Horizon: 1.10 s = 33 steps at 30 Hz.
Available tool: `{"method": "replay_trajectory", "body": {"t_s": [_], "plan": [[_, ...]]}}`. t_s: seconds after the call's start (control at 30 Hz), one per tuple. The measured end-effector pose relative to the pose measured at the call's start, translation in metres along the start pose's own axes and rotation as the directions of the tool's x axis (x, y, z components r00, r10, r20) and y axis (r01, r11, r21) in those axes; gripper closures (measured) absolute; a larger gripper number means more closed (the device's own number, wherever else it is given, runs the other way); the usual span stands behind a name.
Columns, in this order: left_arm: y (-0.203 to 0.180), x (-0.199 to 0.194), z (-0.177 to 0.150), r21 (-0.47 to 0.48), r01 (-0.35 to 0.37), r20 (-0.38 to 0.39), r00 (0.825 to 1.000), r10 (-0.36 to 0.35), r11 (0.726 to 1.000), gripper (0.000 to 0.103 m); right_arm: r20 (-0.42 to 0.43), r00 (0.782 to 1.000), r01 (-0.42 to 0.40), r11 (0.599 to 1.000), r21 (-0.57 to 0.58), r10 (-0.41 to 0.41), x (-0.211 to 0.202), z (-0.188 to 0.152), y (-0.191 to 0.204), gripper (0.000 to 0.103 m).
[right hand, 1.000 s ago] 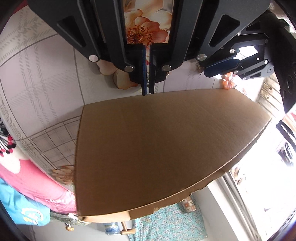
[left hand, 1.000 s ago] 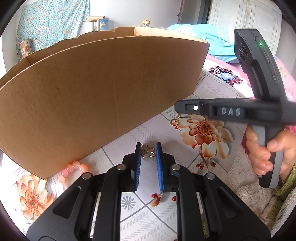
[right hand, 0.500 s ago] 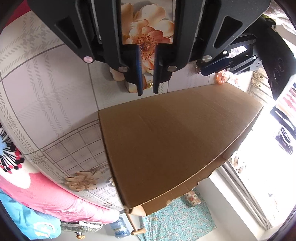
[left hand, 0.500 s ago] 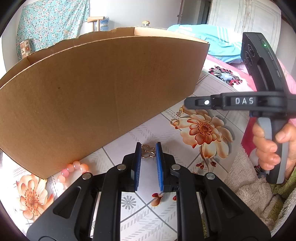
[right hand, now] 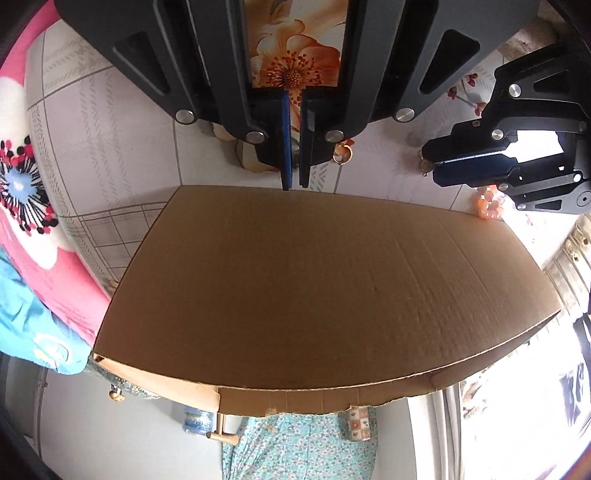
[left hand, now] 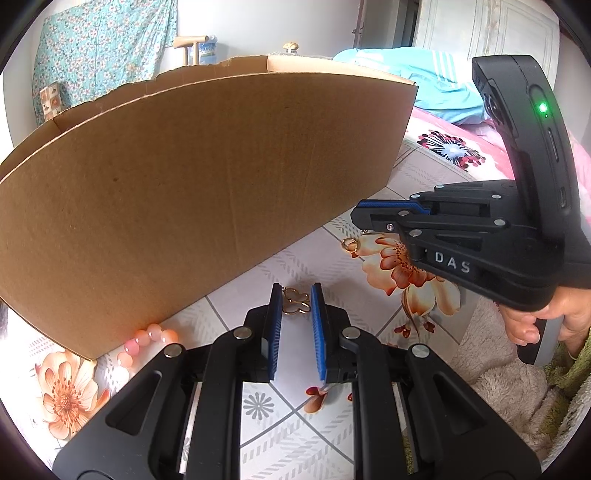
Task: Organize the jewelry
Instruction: 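Carry the gold earrings over the box rim with the left gripper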
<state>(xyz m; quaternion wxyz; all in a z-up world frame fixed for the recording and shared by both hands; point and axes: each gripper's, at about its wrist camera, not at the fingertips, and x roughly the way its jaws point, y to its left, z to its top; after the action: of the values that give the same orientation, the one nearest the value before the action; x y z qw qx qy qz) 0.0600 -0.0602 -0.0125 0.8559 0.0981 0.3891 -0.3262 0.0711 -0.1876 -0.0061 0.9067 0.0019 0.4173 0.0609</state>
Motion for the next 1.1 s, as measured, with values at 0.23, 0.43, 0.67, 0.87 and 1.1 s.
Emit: {"method": "replay_trajectory", "body": {"t_s": [0.23,0.43,0.67,0.87,1.1], "plan": [[0.002,-0.002,-0.002,0.001,0.01,0.005,1.0,-0.01,1.0,0.089,0.069,0.983,-0.185,0.947,0.264,0.173,-0.017,-0.005,-0.041,0.101],[0.002,-0.012,-0.002,0.004,0.024,0.032,0.999,-0.024,1.0,0.089,0.129,0.966,-0.254,0.911,0.326,0.223,-0.034,-0.008,-0.054,0.101],[-0.004,-0.043,0.003,0.028,0.044,0.098,0.994,-0.046,0.999,0.089,0.189,0.95,-0.295,0.911,0.287,0.248,-0.052,-0.001,-0.046,0.101],[-0.005,-0.09,0.02,0.051,0.072,0.221,0.972,-0.082,0.996,0.089,0.27,0.924,-0.331,0.918,0.218,0.27,-0.085,0.012,-0.035,0.101],[0.019,-0.116,0.055,0.027,0.024,0.314,0.949,-0.032,0.999,0.089,0.318,0.904,-0.34,0.932,0.127,0.286,-0.103,0.057,-0.025,0.101]]}}
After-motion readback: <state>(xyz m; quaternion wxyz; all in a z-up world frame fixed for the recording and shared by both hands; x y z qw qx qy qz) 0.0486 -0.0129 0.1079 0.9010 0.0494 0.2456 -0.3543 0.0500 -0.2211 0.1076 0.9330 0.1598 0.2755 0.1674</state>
